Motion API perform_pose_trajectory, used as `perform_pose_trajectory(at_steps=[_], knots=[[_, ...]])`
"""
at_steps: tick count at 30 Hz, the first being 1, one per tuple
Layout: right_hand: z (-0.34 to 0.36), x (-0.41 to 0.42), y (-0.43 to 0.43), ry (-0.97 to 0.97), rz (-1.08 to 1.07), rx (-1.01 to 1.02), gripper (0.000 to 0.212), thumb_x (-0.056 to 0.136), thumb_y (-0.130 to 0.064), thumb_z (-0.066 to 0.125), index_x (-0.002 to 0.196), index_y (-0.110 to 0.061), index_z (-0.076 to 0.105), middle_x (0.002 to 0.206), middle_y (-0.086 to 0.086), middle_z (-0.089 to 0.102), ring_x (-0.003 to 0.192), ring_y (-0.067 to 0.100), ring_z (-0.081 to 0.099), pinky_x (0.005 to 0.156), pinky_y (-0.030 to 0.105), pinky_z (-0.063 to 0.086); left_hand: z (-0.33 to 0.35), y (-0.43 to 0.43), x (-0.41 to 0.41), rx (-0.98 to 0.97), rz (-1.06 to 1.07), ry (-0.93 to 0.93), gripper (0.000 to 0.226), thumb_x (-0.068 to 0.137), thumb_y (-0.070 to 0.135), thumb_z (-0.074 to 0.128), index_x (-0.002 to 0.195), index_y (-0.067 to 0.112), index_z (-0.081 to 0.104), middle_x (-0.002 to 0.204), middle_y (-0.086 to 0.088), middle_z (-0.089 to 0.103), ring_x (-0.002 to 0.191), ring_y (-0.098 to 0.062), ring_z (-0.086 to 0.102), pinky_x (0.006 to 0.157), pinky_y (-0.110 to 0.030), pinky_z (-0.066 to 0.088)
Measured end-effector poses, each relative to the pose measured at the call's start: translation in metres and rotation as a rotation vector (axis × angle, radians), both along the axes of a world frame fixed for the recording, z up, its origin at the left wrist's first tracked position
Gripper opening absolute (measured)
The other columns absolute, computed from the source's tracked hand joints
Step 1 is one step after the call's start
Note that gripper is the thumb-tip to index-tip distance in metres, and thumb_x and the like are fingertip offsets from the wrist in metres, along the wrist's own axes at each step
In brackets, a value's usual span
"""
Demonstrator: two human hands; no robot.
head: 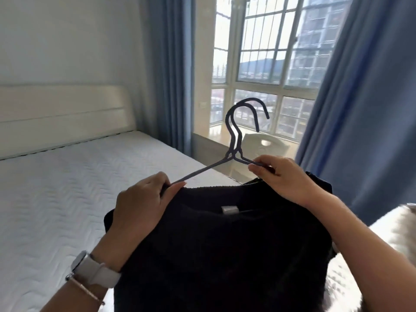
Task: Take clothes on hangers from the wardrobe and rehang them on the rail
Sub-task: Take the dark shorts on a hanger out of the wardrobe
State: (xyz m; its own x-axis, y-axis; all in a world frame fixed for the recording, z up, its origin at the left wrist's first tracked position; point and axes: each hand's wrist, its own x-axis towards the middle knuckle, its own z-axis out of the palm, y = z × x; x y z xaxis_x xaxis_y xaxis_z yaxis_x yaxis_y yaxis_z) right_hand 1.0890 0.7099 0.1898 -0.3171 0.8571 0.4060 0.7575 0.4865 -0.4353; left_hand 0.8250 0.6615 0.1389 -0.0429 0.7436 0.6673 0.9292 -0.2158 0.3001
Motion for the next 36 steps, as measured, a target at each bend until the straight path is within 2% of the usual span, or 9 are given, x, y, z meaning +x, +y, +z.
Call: perform_pose_trajectory(at_steps=[3,6,12,17,21,26,31,34,36], knots=[[-0.008,0.008,0.062,-0.111,0.079,-0.006,0.016,0.086,-0.052,0.046,0.084,-0.038,0.052,0.072,-0.018,0.054,0.078,0.015,0.055,0.075,0.035,0.045,-0.004,0.041,0.005,0.011,0.071,-0.007,0.076,0.077,0.076,0.006,0.072,0.019,0.056,0.062,0.006,0.064,0.054,-0.016,0.057,0.050,-0.019,0.027],[-0.021,0.010,0.126,-0.170,0.118,-0.018,0.020,0.093,-0.044,0.041,0.074,-0.036,0.044,0.070,-0.019,0.048,0.079,0.018,0.053,0.078,0.037,0.044,-0.012,0.085,0.007,0.010,0.120,0.003,0.074,0.079,0.075,0.009,0.071,0.018,0.056,0.061,0.006,0.062,0.052,-0.015,0.055,0.048,-0.018,0.026],[-0.038,-0.009,0.259,-0.194,0.194,0.074,0.026,0.098,-0.033,0.035,0.103,-0.016,0.055,0.090,-0.011,0.048,0.084,0.011,0.048,0.083,0.030,0.036,-0.021,0.196,-0.008,0.022,0.208,0.028,0.073,0.076,0.077,0.010,0.073,0.020,0.055,0.063,0.007,0.060,0.053,-0.009,0.047,0.045,-0.011,0.024],[-0.034,-0.034,0.373,-0.213,0.206,0.150,0.027,0.098,-0.032,0.032,0.101,-0.016,0.054,0.093,-0.009,0.049,0.094,0.015,0.052,0.083,0.028,0.029,-0.009,0.288,-0.022,-0.005,0.269,0.028,0.062,0.075,0.072,0.031,0.083,0.017,0.059,0.068,0.006,0.058,0.061,-0.012,0.049,0.048,-0.013,0.028],[-0.033,-0.057,0.453,-0.194,0.239,0.159,0.027,0.099,-0.032,0.031,0.100,-0.017,0.053,0.092,-0.011,0.046,0.088,0.008,0.042,0.086,0.030,0.026,-0.005,0.353,-0.034,-0.047,0.331,-0.016,0.055,0.073,0.064,0.037,0.088,0.016,0.060,0.071,0.006,0.056,0.066,-0.013,0.049,0.048,-0.017,0.029],[-0.057,-0.108,0.564,-0.241,0.349,0.114,0.019,0.098,-0.033,0.034,0.088,-0.023,0.047,0.089,-0.010,0.045,0.088,0.018,0.050,0.087,0.034,0.030,-0.035,0.446,-0.068,-0.171,0.426,-0.125,0.041,0.081,0.058,0.047,0.092,0.020,0.058,0.067,0.013,0.050,0.070,-0.012,0.050,0.049,-0.019,0.028],[-0.145,-0.180,0.675,-0.409,0.430,-0.122,0.029,0.098,-0.033,0.035,0.106,-0.016,0.056,0.114,0.001,0.058,0.112,0.023,0.052,0.090,0.037,0.030,-0.116,0.536,-0.107,-0.436,0.627,-0.284,0.043,0.083,0.059,0.044,0.097,0.020,0.056,0.076,0.007,0.054,0.075,-0.018,0.054,0.061,-0.028,0.037],[-0.209,-0.226,0.728,-0.472,0.477,-0.308,0.025,0.096,-0.029,0.040,0.106,-0.015,0.057,0.119,0.003,0.057,0.113,0.024,0.050,0.084,0.034,0.027,-0.172,0.579,-0.133,-0.542,0.756,-0.312,0.045,0.083,0.059,0.045,0.098,0.018,0.056,0.065,0.010,0.050,0.075,-0.021,0.055,0.077,-0.035,0.039],[-0.241,-0.257,0.760,-0.446,0.463,-0.375,0.021,0.095,-0.026,0.043,0.103,-0.016,0.059,0.117,0.004,0.059,0.110,0.025,0.051,0.081,0.032,0.025,-0.201,0.609,-0.152,-0.526,0.826,-0.339,0.041,0.084,0.056,0.047,0.096,0.018,0.057,0.079,0.004,0.062,0.089,-0.026,0.057,0.084,-0.039,0.040]])
